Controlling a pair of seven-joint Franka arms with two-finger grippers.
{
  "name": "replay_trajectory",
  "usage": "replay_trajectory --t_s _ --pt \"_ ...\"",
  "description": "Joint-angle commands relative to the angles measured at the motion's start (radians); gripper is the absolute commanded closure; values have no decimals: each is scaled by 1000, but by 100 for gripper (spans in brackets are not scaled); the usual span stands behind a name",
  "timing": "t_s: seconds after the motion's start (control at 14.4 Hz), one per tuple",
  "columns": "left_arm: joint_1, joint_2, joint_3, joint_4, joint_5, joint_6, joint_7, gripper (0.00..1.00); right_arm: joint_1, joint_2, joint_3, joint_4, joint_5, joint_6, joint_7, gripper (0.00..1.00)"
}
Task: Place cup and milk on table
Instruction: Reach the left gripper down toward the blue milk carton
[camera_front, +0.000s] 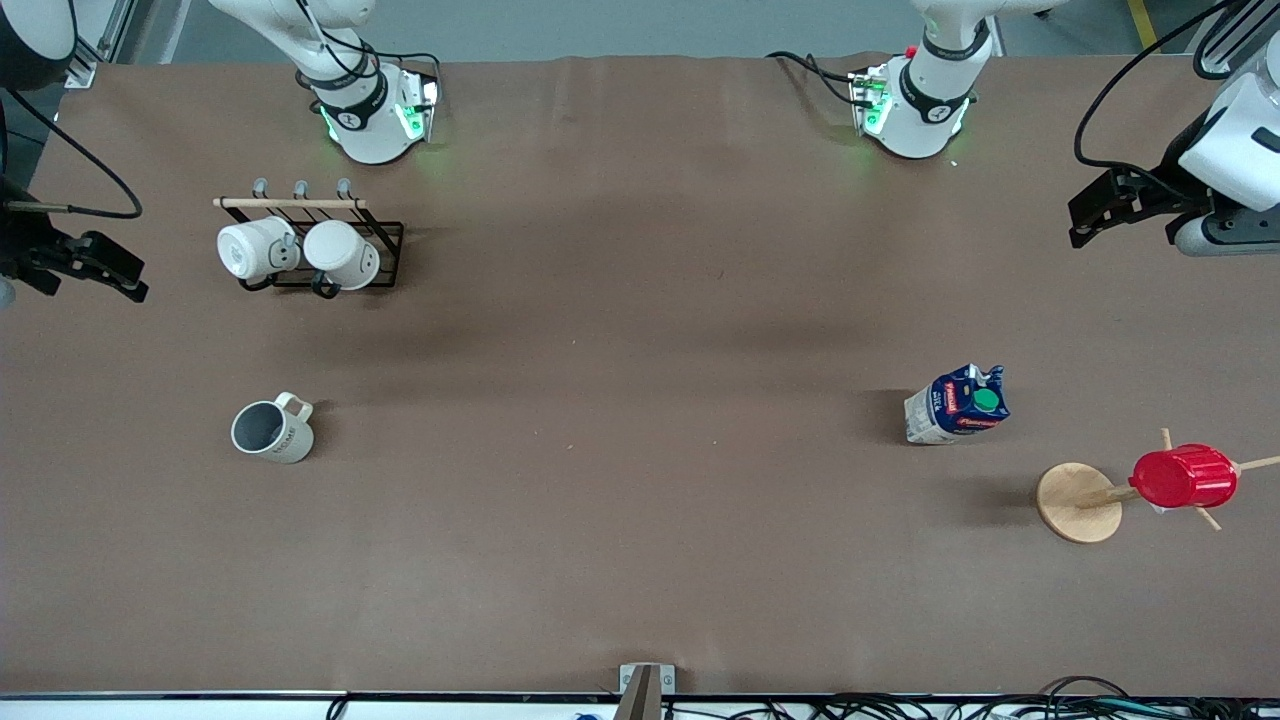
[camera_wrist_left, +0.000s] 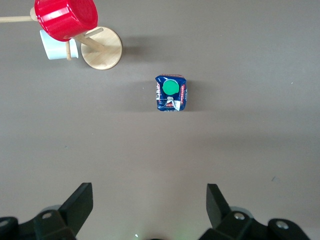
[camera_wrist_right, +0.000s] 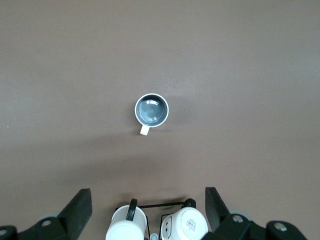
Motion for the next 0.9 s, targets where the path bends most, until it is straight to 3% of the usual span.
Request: replay_trajectory --t_s 0.0,0.42,0.83 --pt "5 -2 0 15 -19 6 17 0 -18 30 7 32 9 -4 -17 0" --pt "5 136 0 67 -15 39 14 0 -26 32 7 31 9 -4 -17 0" --pt "13 207 2 -176 -16 375 -17 0 -39 33 7 22 30 -5 -17 0"
